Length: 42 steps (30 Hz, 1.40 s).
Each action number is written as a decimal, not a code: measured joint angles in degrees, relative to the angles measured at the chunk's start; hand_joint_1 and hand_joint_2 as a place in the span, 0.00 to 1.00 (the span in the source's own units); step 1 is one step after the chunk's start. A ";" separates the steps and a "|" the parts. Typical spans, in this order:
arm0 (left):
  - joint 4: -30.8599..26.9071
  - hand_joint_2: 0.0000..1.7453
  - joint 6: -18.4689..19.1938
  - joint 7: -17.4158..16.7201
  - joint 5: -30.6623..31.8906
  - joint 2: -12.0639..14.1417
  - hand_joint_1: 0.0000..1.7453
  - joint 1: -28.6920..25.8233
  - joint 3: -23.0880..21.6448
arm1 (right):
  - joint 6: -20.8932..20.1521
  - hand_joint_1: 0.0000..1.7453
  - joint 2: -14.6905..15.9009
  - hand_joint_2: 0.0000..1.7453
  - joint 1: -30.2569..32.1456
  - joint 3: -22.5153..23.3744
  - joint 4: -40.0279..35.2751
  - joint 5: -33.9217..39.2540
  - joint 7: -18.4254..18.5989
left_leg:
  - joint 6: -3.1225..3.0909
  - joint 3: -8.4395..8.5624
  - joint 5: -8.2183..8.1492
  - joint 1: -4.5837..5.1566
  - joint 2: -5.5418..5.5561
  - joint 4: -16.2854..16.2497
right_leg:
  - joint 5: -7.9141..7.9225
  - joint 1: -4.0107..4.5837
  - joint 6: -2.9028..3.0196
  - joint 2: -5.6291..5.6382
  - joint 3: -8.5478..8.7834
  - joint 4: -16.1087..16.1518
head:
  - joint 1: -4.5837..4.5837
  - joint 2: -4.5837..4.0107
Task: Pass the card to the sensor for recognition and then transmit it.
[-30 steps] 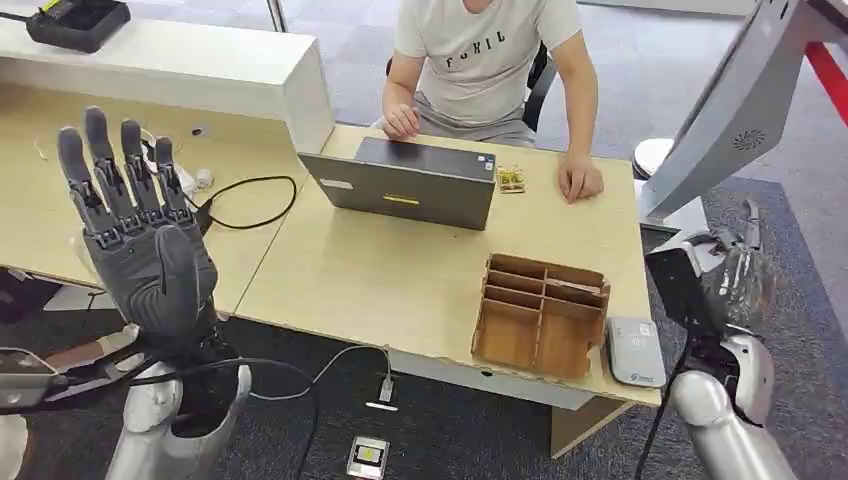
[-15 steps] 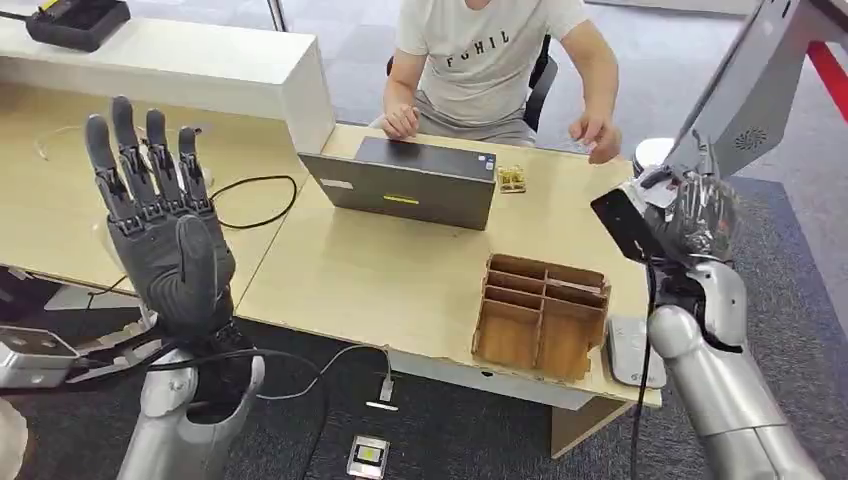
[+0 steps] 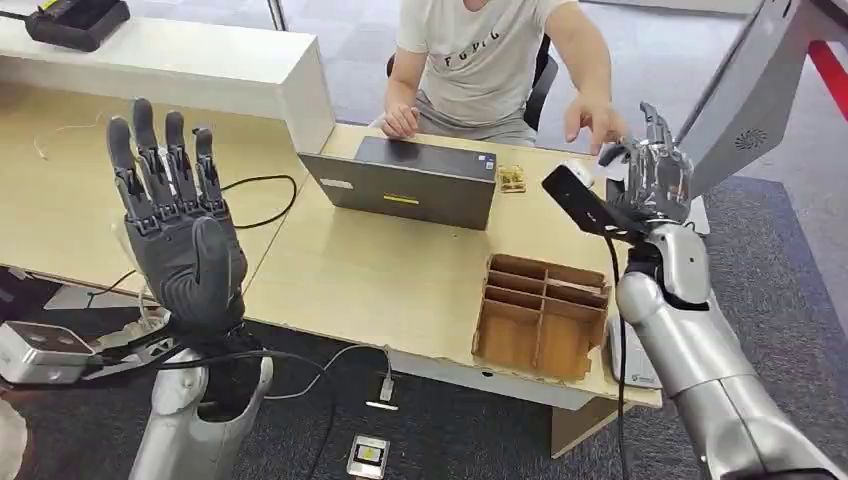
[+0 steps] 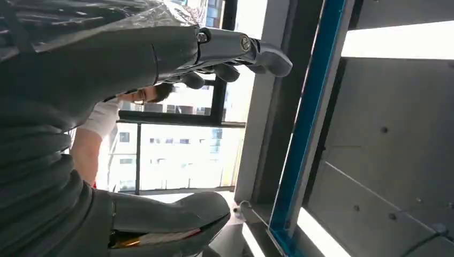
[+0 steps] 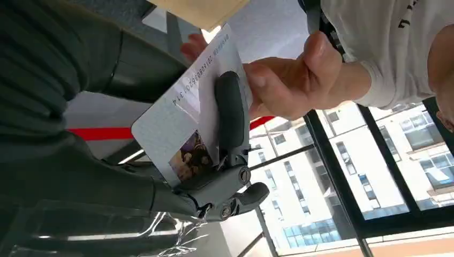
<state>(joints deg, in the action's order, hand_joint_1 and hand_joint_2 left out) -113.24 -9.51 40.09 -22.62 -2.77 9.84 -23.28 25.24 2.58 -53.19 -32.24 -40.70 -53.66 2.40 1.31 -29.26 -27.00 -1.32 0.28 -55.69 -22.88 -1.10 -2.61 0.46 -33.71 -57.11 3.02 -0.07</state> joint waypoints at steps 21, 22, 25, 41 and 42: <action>0.46 1.00 0.57 0.00 -0.46 -0.77 0.00 -0.65 1.14 | -0.59 1.00 -1.20 1.00 -0.52 -2.19 5.09 -1.40 1.09 | 0.00 0.01 0.00 0.00 0.00 -0.01 | 0.00 0.00 0.00 0.00 -0.02 0.00 | -0.02 0.00; 0.46 1.00 0.57 0.00 -0.50 -0.77 0.00 -0.72 1.16 | -0.57 1.00 -1.18 1.00 -0.52 -2.23 5.25 -1.55 1.22 | 0.00 0.01 0.00 0.00 0.00 -0.01 | 0.00 0.00 0.00 0.00 -0.01 0.00 | 0.00 0.00; 0.46 1.00 0.57 0.00 -0.63 -0.77 0.00 -0.83 1.29 | -0.55 0.00 -1.16 1.00 -0.53 -2.38 5.66 -1.75 1.53 | 0.00 0.01 0.00 0.00 0.00 -0.02 | 0.00 0.00 0.00 0.00 -0.02 0.00 | -0.02 0.00; 0.46 1.00 0.42 0.00 -0.94 -0.59 0.00 -1.88 1.75 | -0.57 0.00 1.00 1.00 0.41 -2.05 4.22 -0.41 2.21 | 0.00 0.01 0.00 0.01 0.00 -0.04 | 0.01 0.00 -0.01 0.01 -0.02 0.00 | 0.00 0.00; 0.44 1.00 0.42 0.00 -0.94 -0.57 0.00 -1.88 1.75 | -0.55 0.00 1.20 1.00 0.51 -1.92 3.85 -0.35 2.19 | 0.00 0.02 0.00 0.01 -0.01 -0.04 | 0.01 0.00 -0.01 0.02 -0.02 0.00 | -0.02 0.00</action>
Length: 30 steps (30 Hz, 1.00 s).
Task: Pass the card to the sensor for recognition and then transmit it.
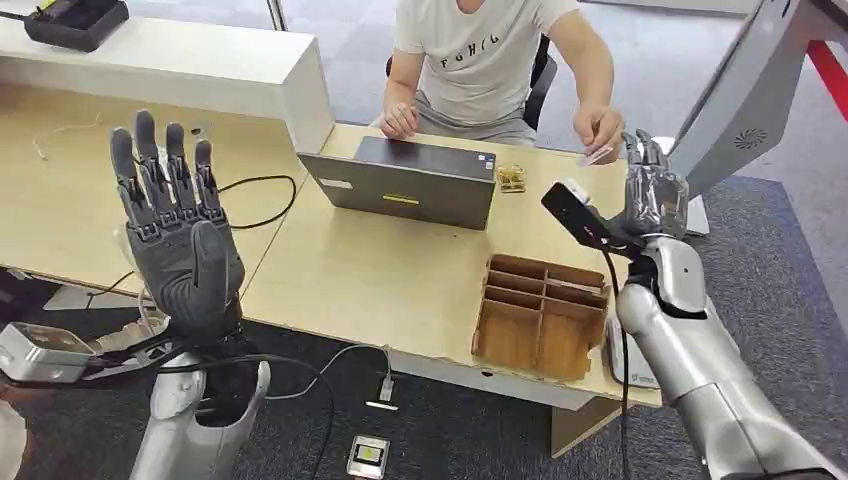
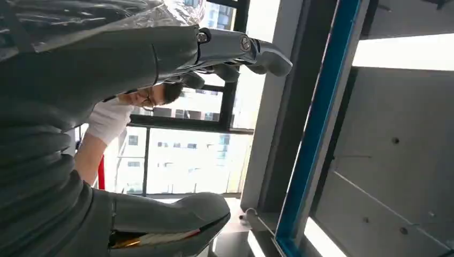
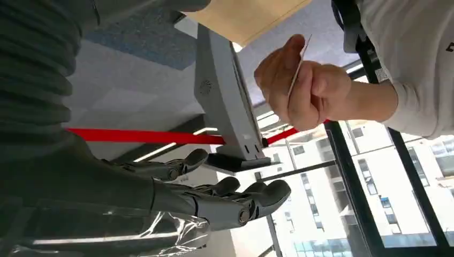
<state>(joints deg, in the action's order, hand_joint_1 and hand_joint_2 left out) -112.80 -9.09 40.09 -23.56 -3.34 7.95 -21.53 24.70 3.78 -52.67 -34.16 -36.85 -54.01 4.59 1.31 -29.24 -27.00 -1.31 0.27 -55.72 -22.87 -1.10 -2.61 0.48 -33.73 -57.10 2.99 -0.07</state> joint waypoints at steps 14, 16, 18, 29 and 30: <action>-0.70 1.00 -3.15 0.00 0.63 1.09 0.00 -2.31 1.05 | -2.89 0.00 7.11 1.00 16.29 4.24 -27.55 7.00 -0.35 | -0.01 0.00 -0.03 0.00 0.02 0.00 | -0.03 0.00 -0.01 -0.01 0.00 0.02 | 0.02 0.00; -0.83 1.00 -4.48 0.00 0.28 1.68 0.00 -2.53 1.09 | -4.09 0.00 8.46 1.00 19.54 4.61 -32.10 7.48 0.31 | -0.02 -0.01 -0.03 0.00 0.02 0.01 | -0.04 0.00 -0.01 -0.02 0.01 0.02 | 0.00 0.00; -1.36 1.00 -6.09 0.00 -0.15 2.56 0.00 -3.10 1.09 | -4.94 0.00 10.08 1.00 23.68 5.16 -37.44 8.18 1.07 | -0.02 0.00 -0.04 0.00 0.01 0.02 | -0.04 0.00 -0.01 -0.01 0.01 0.02 | 0.00 0.00; -3.30 1.00 -11.06 0.00 -0.28 5.33 0.00 -3.64 0.48 | -6.08 0.00 13.12 1.00 34.71 5.42 -50.80 5.40 2.16 | 0.00 0.00 -0.01 -0.01 -0.02 0.06 | -0.02 0.01 0.02 0.00 0.01 0.02 | 0.02 0.00; -3.48 1.00 -11.52 0.00 -0.24 5.51 0.00 -3.56 0.33 | -6.05 0.00 13.12 1.00 35.06 5.33 -50.97 4.59 2.23 | 0.00 0.00 -0.01 -0.01 -0.03 0.06 | -0.01 0.01 0.02 0.01 0.00 0.01 | 0.04 0.00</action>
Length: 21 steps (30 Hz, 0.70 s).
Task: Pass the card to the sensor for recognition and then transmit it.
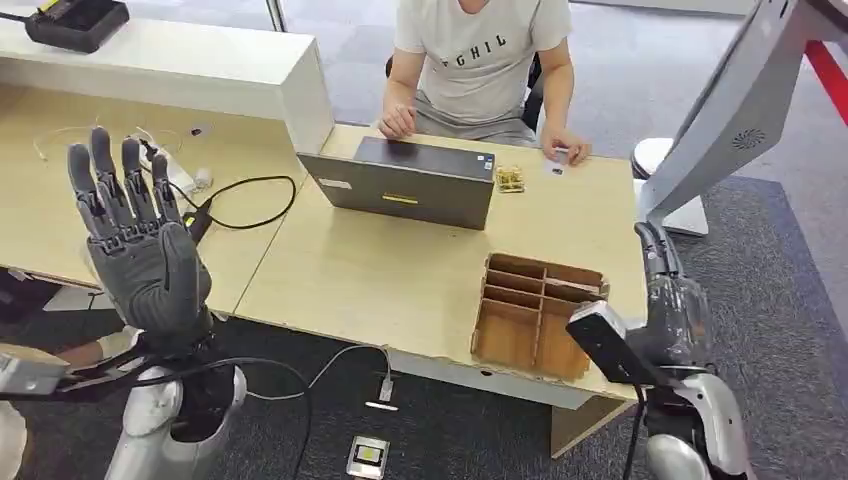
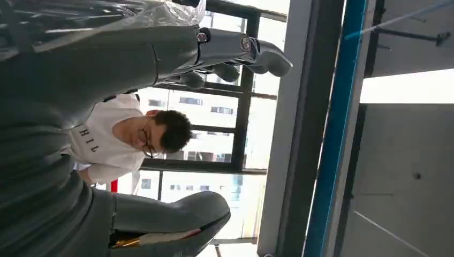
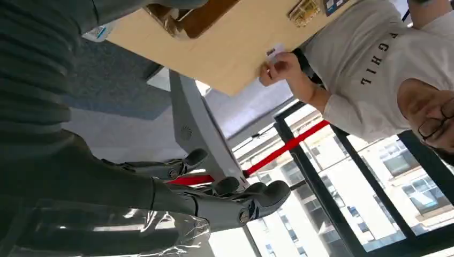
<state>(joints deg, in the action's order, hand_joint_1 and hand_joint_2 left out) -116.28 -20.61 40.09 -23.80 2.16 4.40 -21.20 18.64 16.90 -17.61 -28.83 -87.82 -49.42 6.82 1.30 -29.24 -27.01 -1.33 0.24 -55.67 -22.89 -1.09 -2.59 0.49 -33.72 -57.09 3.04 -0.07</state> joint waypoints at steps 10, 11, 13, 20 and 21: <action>-1.46 1.00 -1.40 0.00 -0.04 1.42 0.00 0.39 -1.53 | -0.61 0.00 -0.02 1.00 1.60 -0.28 -0.72 -3.14 0.46 | 0.00 -0.01 0.00 0.02 0.01 -0.01 | 0.00 -0.01 -0.01 -0.01 0.00 0.00 | -0.04 0.00; -1.46 1.00 -1.13 0.00 -0.09 1.42 0.00 0.47 -1.62 | -0.81 0.00 -0.04 1.00 1.59 -0.35 -0.72 -3.52 0.44 | 0.00 -0.01 0.00 0.02 0.01 -0.01 | 0.00 -0.01 0.00 -0.01 0.00 0.00 | -0.02 0.00; -1.46 1.00 -0.39 0.02 -0.20 1.42 0.00 0.87 -1.77 | -1.40 0.00 -0.24 1.00 1.53 -0.54 -0.70 -4.26 0.20 | 0.00 -0.01 0.00 0.01 0.02 0.00 | 0.00 -0.01 0.00 -0.01 0.00 0.00 | -0.02 0.00; -1.44 1.00 0.81 0.00 0.24 1.35 0.00 1.49 -2.08 | -1.60 0.00 -0.98 1.00 1.05 -1.27 -0.26 -5.35 -0.52 | 0.00 -0.01 0.00 0.01 0.02 0.00 | 0.00 0.00 0.00 -0.01 0.00 0.00 | -0.02 0.00; -1.42 1.00 1.32 0.00 0.61 1.20 0.00 1.62 -2.08 | -1.71 0.00 -1.31 1.00 0.81 -1.36 0.00 -5.72 -0.72 | 0.00 -0.02 0.00 0.01 0.02 0.00 | 0.00 0.00 0.00 -0.01 0.00 0.00 | -0.04 0.00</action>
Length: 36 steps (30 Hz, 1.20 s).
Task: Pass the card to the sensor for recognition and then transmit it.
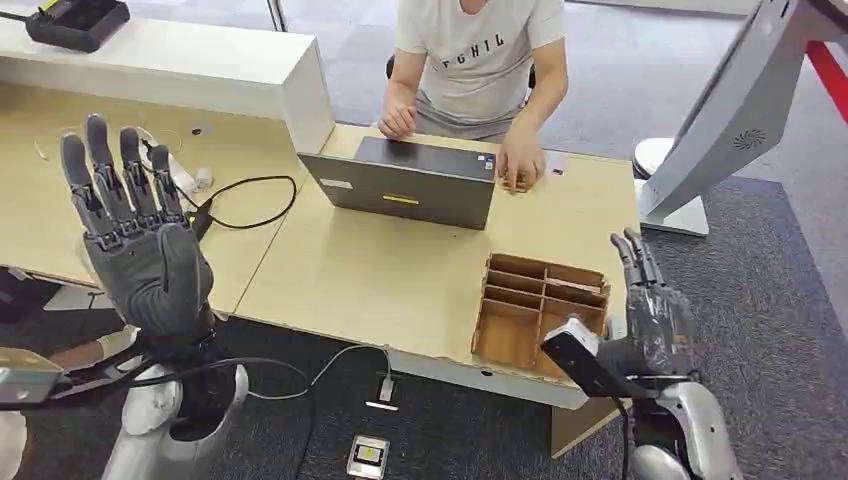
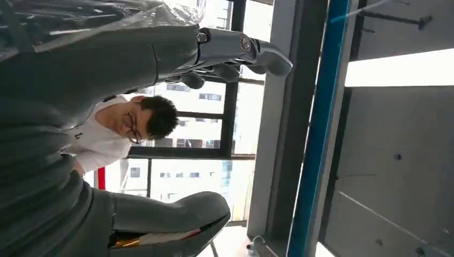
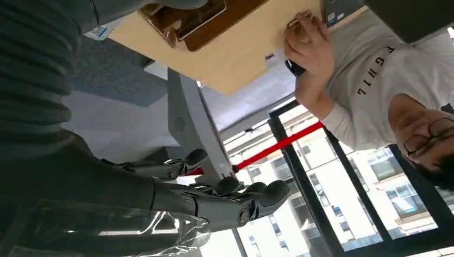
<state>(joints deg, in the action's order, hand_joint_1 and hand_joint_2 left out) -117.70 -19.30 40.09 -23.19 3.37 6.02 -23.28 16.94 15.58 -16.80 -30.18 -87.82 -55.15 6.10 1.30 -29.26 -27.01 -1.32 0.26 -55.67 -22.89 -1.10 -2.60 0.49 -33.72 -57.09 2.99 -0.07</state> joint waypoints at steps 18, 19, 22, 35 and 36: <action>0.55 1.00 1.41 0.00 0.74 -2.12 0.00 1.10 0.09 | -0.35 0.00 -3.43 1.00 -3.23 -2.05 7.53 0.61 -2.10 | 0.00 -0.01 0.00 0.00 0.00 0.00 | 0.00 0.00 0.00 0.00 -0.01 0.00 | 0.00 0.00; 0.55 1.00 1.57 0.00 0.76 -2.16 0.00 1.11 0.11 | -0.63 0.00 -3.56 1.00 -3.25 -2.14 7.71 0.63 -2.18 | 0.00 -0.02 0.00 0.00 0.00 0.00 | 0.00 0.00 0.00 0.00 0.00 0.00 | 0.02 0.00; 0.59 1.00 2.51 0.00 1.22 -2.60 0.00 1.18 0.28 | -1.57 0.00 -4.09 1.00 -3.63 -2.56 8.83 0.90 -2.99 | 0.00 -0.01 0.00 0.00 0.00 0.00 | 0.00 0.00 0.00 0.00 0.00 0.00 | 0.02 0.00; 0.61 1.00 5.44 0.00 3.52 -5.24 0.00 1.31 2.18 | 0.59 0.00 -6.86 1.00 -9.17 -3.89 21.20 3.19 -4.76 | 0.00 -0.01 0.01 0.00 0.00 -0.01 | 0.00 0.00 0.00 -0.01 0.00 0.00 | 0.00 0.00; 0.61 1.00 5.51 0.00 3.52 -5.33 0.00 1.29 2.38 | 0.68 0.00 -6.84 1.00 -9.34 -3.87 21.77 3.28 -4.79 | 0.00 -0.02 0.01 0.00 0.00 -0.01 | 0.00 0.00 0.00 -0.01 0.00 0.00 | 0.00 0.00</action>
<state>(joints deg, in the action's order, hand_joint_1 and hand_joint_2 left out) -117.09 -13.79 40.09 -19.67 -1.97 7.31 -20.89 17.62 8.74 -26.14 -34.05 -66.05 -51.87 1.31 1.30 -29.27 -27.00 -1.32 0.27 -55.68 -22.89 -1.10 -2.60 0.48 -33.72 -57.09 2.99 -0.07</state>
